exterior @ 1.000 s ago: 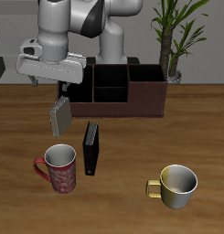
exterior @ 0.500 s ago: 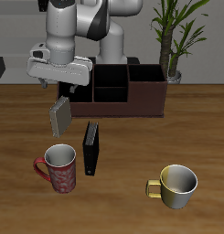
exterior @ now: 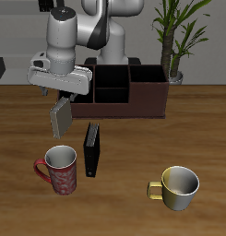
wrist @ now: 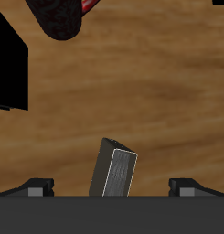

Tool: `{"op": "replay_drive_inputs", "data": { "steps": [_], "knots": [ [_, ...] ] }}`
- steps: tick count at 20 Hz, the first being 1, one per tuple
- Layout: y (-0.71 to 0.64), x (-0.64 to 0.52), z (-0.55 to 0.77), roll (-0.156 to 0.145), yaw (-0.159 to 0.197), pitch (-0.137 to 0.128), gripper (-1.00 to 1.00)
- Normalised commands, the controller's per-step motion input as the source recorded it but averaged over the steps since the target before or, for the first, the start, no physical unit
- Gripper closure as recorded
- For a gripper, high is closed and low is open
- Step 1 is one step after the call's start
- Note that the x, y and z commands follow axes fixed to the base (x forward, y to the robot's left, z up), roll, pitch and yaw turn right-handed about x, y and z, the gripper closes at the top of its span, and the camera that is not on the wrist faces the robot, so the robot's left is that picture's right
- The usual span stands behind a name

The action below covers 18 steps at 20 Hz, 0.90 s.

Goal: Place the yellow book into the back desk caddy's left compartment and place the black book into the back desk caddy's right compartment

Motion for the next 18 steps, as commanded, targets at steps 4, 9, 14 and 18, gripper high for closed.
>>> {"op": "replay_drive_inputs", "data": {
  "steps": [4, 9, 14, 18],
  "knots": [
    [0.06, -0.03, -0.23, -0.002, -0.046, 0.023, -1.0],
    [-0.05, -0.07, -0.14, 0.005, -0.05, 0.001, -1.0],
    [-0.15, -0.08, -0.09, -0.01, -0.03, 0.004, -1.0],
    [-0.16, -0.03, -0.09, 0.006, -0.02, 0.004, -1.0]
  ]
}}
